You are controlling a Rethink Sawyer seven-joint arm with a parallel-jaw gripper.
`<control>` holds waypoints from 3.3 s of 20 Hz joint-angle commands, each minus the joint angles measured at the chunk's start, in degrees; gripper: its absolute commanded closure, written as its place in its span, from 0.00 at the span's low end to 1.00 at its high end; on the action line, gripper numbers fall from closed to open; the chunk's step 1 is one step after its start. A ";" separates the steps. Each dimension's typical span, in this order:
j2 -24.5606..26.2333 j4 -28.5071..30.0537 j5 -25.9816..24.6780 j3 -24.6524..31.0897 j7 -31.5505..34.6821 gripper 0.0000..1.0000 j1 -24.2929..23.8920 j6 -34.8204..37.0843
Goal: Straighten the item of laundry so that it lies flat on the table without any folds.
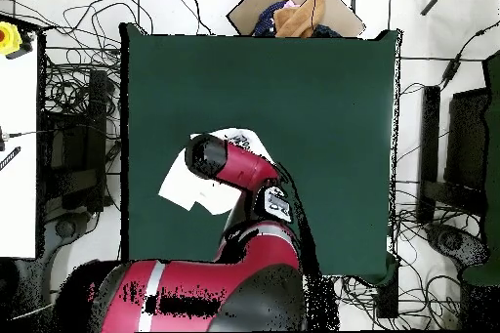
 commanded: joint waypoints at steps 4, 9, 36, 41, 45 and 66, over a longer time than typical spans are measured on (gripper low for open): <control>9.27 -15.55 11.79 0.72 19.38 1.00 7.31 -8.62; 10.92 -19.51 9.95 -14.24 21.01 1.00 13.81 10.22; 2.69 -5.68 0.61 -10.88 8.50 1.00 8.49 14.11; 0.73 -0.86 -1.06 -10.14 9.14 1.00 9.40 12.77; -0.71 1.87 -2.12 -9.50 8.50 1.00 9.25 14.97; 8.33 4.98 -7.06 0.49 11.75 1.00 3.61 -10.45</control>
